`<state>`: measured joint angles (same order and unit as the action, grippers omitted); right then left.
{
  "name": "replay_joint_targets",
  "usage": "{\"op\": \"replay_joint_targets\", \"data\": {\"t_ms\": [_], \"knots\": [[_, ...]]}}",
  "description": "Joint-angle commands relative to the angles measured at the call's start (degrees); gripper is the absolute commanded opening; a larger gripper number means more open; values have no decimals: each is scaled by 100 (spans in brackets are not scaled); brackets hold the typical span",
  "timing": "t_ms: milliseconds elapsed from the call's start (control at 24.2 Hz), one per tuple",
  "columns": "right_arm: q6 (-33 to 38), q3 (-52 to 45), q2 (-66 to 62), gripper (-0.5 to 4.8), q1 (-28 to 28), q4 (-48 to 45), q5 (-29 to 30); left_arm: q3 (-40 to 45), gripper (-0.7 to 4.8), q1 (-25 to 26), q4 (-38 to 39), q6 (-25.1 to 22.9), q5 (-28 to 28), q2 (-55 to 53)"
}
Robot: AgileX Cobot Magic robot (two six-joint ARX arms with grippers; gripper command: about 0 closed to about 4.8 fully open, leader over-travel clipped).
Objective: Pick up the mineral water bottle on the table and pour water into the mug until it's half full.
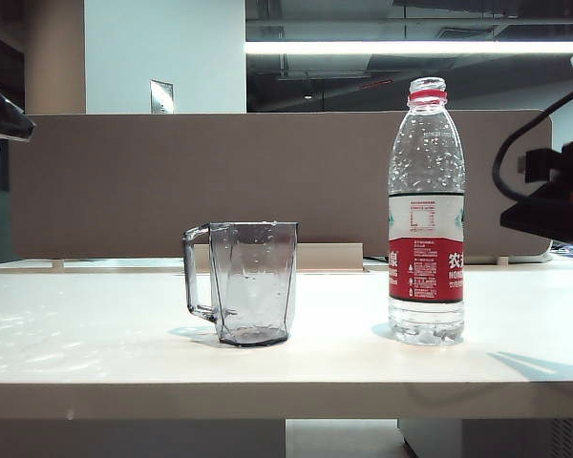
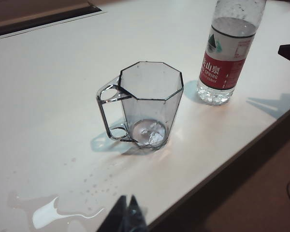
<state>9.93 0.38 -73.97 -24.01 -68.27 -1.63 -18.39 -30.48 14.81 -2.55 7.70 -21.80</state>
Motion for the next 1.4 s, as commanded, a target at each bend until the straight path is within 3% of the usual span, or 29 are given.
{"op": "replay_joint_targets", "data": {"t_ms": [41, 82, 289, 330, 371, 454, 701, 1402], "knots": [[-431, -42, -289, 95, -2, -409, 31, -15, -1, 0, -57, 17, 2, 2], [-498, -42, -354, 112, -2, -422, 31, -15, -1, 0, -59, 17, 2, 2], [-577, -42, -535, 311, -2, -398, 181, -15, -1, 0, -55, 17, 4, 4], [-577, -44, -540, 332, -2, -393, 181, -15, -1, 0, -55, 17, 4, 4], [-577, -44, -553, 390, -2, -385, 179, -15, -1, 0, -57, 17, 2, 4], [-577, -42, -553, 430, -2, -378, 177, -15, -1, 0, -57, 17, 2, 4], [-577, 90, -686, 431, -2, -350, 149, -15, -1, 0, -57, 17, 2, 4], [-573, 1591, -2669, 432, -24, -717, 479, -15, -1, 0, -57, 17, 2, 2]]}}
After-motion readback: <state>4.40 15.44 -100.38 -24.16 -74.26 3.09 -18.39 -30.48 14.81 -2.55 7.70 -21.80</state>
